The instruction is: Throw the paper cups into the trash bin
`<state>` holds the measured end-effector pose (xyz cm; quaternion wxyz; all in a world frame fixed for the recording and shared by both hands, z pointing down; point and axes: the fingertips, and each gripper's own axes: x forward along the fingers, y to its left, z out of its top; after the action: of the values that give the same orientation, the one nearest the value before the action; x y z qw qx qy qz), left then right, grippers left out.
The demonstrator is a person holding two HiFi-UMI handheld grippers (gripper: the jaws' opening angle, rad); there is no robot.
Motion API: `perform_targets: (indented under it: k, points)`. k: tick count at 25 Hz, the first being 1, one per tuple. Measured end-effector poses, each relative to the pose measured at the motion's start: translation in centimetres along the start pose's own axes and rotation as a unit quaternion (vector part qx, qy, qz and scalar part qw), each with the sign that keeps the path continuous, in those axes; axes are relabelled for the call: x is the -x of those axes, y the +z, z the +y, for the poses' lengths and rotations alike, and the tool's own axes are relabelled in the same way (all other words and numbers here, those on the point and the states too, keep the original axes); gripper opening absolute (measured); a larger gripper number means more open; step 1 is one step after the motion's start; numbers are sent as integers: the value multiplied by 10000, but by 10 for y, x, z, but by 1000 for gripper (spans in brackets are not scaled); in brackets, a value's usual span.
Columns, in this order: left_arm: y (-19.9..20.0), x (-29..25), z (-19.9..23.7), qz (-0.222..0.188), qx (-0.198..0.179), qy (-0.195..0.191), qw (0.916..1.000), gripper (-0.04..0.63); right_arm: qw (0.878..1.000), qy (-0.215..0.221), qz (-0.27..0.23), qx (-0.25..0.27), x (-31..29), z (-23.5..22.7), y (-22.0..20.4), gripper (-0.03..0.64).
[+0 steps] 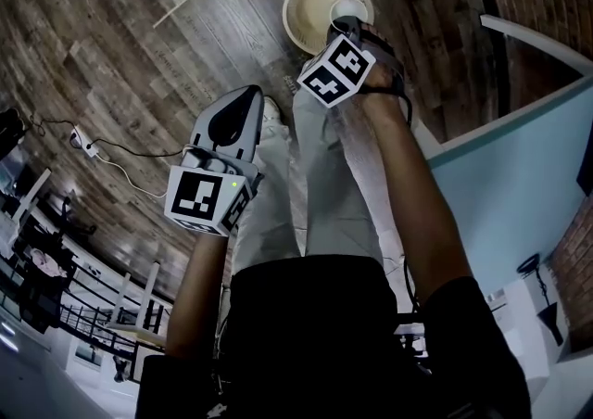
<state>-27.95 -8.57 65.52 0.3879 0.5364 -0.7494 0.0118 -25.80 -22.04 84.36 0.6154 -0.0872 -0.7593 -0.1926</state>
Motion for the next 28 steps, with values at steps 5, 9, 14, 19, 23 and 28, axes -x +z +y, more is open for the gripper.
perform_targets:
  k: [5, 9, 14, 19, 23, 28]
  points:
    - [-6, -15, 11, 43, 106, 51, 9999, 3, 9996, 209, 163, -40, -30, 7, -6, 17]
    - [-14, -29, 19, 108, 187, 102, 9997, 3, 9991, 301, 291, -49, -55, 8, -12, 17]
    - [-27, -50, 29, 269, 282, 64, 9992, 3, 9983, 454, 357, 7, -85, 19, -16, 17]
    - [-33, -67, 42, 388, 275, 138, 9988, 3, 9968, 669, 421, -97, -120, 29, -23, 17]
    - [-42, -75, 48, 454, 350, 127, 9983, 3, 9957, 760, 494, -166, -151, 34, -33, 17]
    - [-59, -85, 57, 639, 385, 111, 9971, 3, 9940, 900, 582, -225, -183, 41, -41, 17]
